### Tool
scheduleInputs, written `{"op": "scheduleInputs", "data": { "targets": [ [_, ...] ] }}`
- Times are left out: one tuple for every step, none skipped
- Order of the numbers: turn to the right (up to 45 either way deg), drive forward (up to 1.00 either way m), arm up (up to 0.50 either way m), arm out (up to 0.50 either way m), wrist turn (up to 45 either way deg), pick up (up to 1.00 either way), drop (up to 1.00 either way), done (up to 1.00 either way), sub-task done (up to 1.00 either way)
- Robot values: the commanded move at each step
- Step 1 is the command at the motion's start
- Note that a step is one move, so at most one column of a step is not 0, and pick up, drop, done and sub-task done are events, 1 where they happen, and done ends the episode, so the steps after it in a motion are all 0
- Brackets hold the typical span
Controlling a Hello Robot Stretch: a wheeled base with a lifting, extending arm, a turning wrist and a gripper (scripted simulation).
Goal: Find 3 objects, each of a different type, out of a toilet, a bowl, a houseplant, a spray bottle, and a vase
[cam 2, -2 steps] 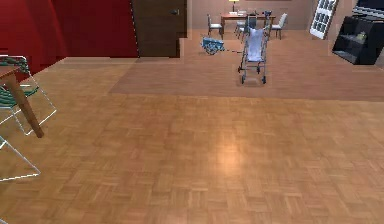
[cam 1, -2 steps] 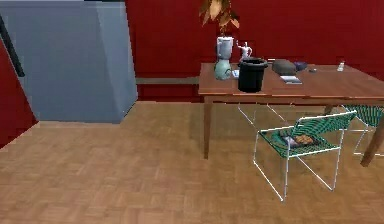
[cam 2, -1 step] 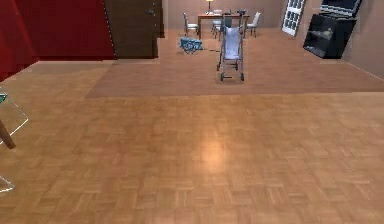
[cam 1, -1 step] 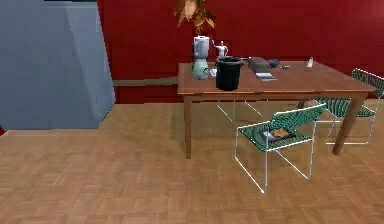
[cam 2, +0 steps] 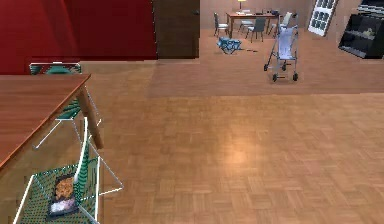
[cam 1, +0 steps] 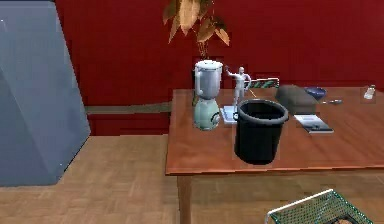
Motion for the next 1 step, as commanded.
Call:
{"op": "scheduleInputs", "data": {
  "targets": [
    [0.0,0.00,0.00,0.00,0.0,0.00,0.00,1.00,0.00]
  ]
}}
